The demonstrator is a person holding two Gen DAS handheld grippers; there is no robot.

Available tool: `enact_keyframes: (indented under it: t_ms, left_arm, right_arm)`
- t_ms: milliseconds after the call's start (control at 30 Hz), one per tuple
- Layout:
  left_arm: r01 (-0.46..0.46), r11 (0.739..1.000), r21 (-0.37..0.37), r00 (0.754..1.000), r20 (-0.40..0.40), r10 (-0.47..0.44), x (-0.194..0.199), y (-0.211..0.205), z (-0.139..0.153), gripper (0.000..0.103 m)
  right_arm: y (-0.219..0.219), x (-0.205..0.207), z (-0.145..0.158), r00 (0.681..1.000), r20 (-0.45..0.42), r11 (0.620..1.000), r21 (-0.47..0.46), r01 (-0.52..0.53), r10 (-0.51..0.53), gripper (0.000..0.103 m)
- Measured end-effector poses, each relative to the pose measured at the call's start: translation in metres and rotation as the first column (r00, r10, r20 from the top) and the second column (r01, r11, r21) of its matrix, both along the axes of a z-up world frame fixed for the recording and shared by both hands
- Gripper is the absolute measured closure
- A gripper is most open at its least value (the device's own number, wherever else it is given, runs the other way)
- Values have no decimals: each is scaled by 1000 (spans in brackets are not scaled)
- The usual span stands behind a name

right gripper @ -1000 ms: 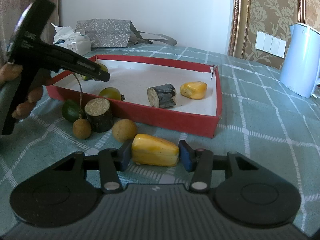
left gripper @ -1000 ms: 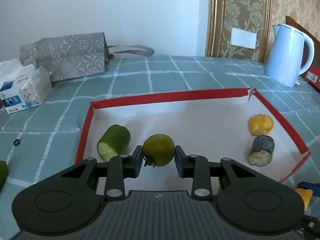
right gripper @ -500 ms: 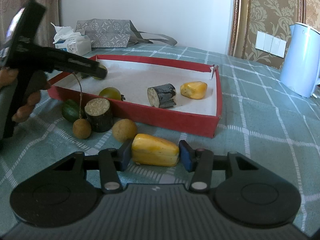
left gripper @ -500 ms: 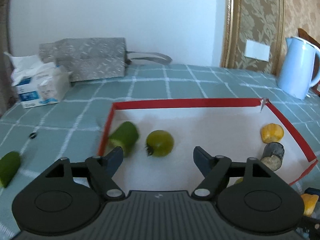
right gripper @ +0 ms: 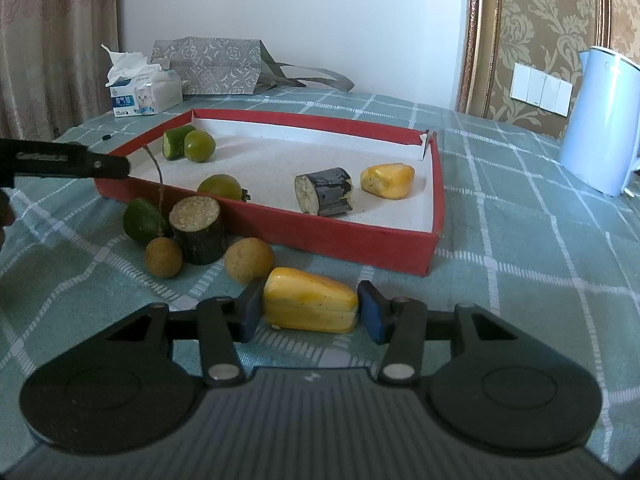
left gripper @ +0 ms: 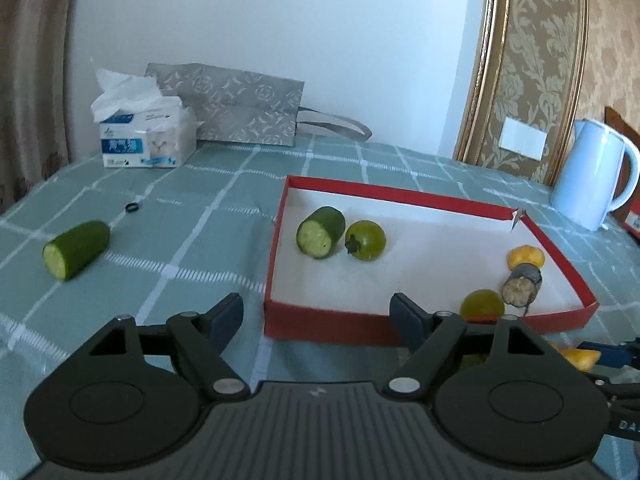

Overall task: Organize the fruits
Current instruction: 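Lift the jackfruit piece into the tray and open the right gripper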

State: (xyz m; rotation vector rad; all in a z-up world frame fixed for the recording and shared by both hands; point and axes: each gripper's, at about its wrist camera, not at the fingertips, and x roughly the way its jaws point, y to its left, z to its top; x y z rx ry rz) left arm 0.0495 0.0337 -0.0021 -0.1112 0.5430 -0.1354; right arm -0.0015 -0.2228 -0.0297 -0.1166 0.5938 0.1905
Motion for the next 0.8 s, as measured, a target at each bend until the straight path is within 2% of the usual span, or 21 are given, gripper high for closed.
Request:
enact_keyframes:
  t_ms: [200, 300, 400, 500, 567, 700, 800]
  left_arm:
    - [-3, 1000, -21, 1000, -13, 3, -17, 10, -8, 23]
    - [12, 1000, 9, 999, -51, -11, -18, 8, -18, 23]
    - [24, 999, 28, 999, -47, -22, -17, 5, -18, 23]
    - [14, 996, 92, 998, -58, -9, -16, -3, -21, 23]
    - [21, 994, 108, 998, -63, -15, -15, -5, -21, 23]
    - [37, 990, 139, 996, -84, -25, -11, -10, -23, 11]
    - [33, 985, 172, 996, -90, -17, -11, -15, -24, 9]
  right_arm:
    - [-1, 0, 0, 1000, 1, 1000, 3, 0, 0, 55]
    - [-1, 0, 0, 1000, 0, 1000, 5, 0, 0, 55]
    - [-1, 0, 0, 1000, 0, 1000, 5, 0, 0, 56]
    - [-1, 0, 0, 1000, 0, 1000, 5, 0, 0, 56]
    - [-1, 0, 0, 1000, 0, 1000, 6, 0, 0, 56]
    - [-1, -1, 0, 1000, 4, 1000, 6, 2, -2, 56]
    - [-2, -2, 1, 1000, 13, 1000, 10, 4, -4, 57]
